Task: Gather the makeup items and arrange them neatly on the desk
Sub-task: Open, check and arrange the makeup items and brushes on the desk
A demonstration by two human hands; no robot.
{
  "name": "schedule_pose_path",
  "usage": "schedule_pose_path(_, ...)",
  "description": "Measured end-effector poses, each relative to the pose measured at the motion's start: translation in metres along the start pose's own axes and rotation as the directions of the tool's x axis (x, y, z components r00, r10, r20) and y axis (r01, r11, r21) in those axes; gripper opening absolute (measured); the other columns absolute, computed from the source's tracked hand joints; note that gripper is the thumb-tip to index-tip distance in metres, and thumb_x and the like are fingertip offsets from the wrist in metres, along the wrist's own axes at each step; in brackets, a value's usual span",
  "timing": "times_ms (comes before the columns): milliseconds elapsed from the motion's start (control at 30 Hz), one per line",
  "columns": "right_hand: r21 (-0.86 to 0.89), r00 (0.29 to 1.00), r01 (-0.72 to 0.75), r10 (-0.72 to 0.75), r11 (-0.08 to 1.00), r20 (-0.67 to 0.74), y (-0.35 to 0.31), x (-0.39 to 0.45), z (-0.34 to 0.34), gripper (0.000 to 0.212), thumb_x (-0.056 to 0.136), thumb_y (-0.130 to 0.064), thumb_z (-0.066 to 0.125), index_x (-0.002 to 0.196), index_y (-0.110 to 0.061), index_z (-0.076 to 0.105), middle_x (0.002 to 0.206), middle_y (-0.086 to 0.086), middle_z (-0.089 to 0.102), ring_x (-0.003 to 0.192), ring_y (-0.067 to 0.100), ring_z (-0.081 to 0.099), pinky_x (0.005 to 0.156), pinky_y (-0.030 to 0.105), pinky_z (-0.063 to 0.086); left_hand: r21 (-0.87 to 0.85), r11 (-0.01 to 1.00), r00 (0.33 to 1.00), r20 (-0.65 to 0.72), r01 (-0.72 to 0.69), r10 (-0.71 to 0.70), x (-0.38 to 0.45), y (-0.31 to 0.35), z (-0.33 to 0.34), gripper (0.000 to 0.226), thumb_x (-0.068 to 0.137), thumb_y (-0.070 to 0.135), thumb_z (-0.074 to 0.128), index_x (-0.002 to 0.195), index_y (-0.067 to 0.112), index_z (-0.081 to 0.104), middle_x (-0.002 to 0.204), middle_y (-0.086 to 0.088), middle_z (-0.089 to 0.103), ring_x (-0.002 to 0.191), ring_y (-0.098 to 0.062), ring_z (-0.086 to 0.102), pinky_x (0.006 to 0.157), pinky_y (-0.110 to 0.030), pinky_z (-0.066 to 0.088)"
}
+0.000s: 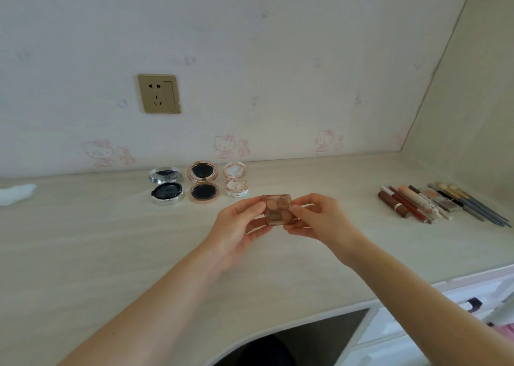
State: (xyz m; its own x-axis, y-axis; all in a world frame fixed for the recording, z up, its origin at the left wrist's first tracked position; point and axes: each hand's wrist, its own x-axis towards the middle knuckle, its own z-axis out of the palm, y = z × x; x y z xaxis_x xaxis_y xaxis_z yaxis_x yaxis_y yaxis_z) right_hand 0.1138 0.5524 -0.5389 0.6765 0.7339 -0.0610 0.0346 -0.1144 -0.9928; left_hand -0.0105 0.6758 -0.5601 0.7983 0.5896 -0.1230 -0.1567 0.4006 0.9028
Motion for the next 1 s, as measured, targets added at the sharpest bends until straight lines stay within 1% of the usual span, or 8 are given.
schedule_pose_path(167,-0.162,0.997,0.063,-0.054,0.985,0.063,-0.005,-0.002,0.038,0.006,0.092,-0.008,0.059,0.096,-0.006,0.063,0.084,0.017,0.071,0.07,0.026,0.072,0.073,0.04,0.06,-0.114,0.993,0.999,-0.031,0.034,-0.038,-0.019,0.012,-0.033,0.024,0.093,0.009,0.055,0.115,0.005,0.065,0.11,-0.015,0.07,0.094,-0.032,0.069,0.08,-0.035,0.059)
schedule_pose_path(267,-0.323,0.989,0.138,-0.111,0.936,0.099,-0.006,-0.004,0.062,0.01,0.09,-0.015,0.061,0.099,-0.015,0.065,0.089,0.007,0.071,0.075,0.02,0.071,0.073,0.038,0.06,-0.13,0.99,0.998,-0.015,0.059,-0.061,-0.03,0.019,-0.052,0.03,0.096,0.015,0.051,0.122,0.004,0.061,0.118,-0.017,0.066,0.104,-0.036,0.066,0.082,-0.037,0.058)
schedule_pose_path(367,-0.5,0.972,0.232,-0.184,0.834,0.144,-0.007,-0.007,0.084,0.02,0.088,-0.02,0.06,0.107,-0.024,0.066,0.099,-0.006,0.067,0.083,0.011,0.066,0.078,0.03,0.055,-0.162,0.984,0.997,0.003,0.078,-0.079,-0.04,0.024,-0.069,0.033,0.098,0.019,0.047,0.123,0.002,0.06,0.12,-0.02,0.065,0.107,-0.037,0.065,0.087,-0.041,0.056)
schedule_pose_path(467,-0.624,0.946,0.323,-0.245,0.711,0.212,-0.008,-0.011,0.098,0.028,0.09,-0.027,0.058,0.118,-0.025,0.063,0.107,-0.005,0.055,0.089,0.009,0.058,0.079,0.018,0.042,-0.22,0.972,0.996,-0.012,0.088,-0.093,-0.047,0.025,-0.08,0.035,0.095,0.018,0.049,0.122,-0.001,0.059,0.118,-0.024,0.064,0.104,-0.037,0.065,0.087,-0.042,0.056)
schedule_pose_path(600,-0.723,0.919,0.394,-0.262,0.567,0.295,-0.007,-0.014,0.111,0.036,0.093,-0.034,0.054,0.127,-0.024,0.057,0.117,0.001,0.048,0.11,0.019,0.049,0.098,0.028,0.039,-0.272,0.959,0.995,-0.051,0.074,-0.091,-0.053,0.024,-0.093,0.04,0.086,0.019,0.055,0.119,-0.004,0.06,0.116,-0.027,0.064,0.097,-0.036,0.067,0.082,-0.041,0.058)
schedule_pose_path(767,-0.68,0.836,0.548,-0.329,0.486,0.439,-0.011,-0.021,0.119,0.062,0.089,-0.04,0.06,0.143,-0.024,0.035,0.139,-0.004,0.035,0.125,0.018,0.036,0.104,0.027,0.033,-0.254,0.963,0.994,-0.042,0.085,-0.099,-0.058,0.018,-0.099,0.034,0.087,0.024,0.057,0.113,0.003,0.065,0.113,-0.023,0.066,0.099,-0.033,0.067,0.09,-0.045,0.054)
schedule_pose_path(900,-0.654,0.732,0.676,-0.409,0.34,0.544,-0.008,-0.019,0.126,0.059,0.085,-0.034,0.065,0.138,-0.022,0.043,0.135,-0.005,0.041,0.118,0.02,0.041,0.1,0.031,0.039,-0.272,0.958,0.994,-0.032,0.096,-0.109,-0.059,0.017,-0.095,0.032,0.089,0.027,0.056,0.107,0.003,0.068,0.102,-0.02,0.069,0.087,-0.028,0.07,0.091,-0.046,0.053)
schedule_pose_path(1000,-0.614,0.714,0.696,-0.446,0.373,0.54,-0.009,-0.019,0.128,0.057,0.081,-0.029,0.07,0.133,-0.021,0.049,0.124,-0.006,0.049,0.11,0.018,0.046,0.094,0.029,0.042,-0.328,0.94,0.994,-0.025,0.095,-0.109,-0.061,0.016,-0.095,0.029,0.086,0.026,0.058,0.091,0.001,0.074,0.092,-0.02,0.069,0.078,-0.028,0.07,0.088,-0.045,0.053)
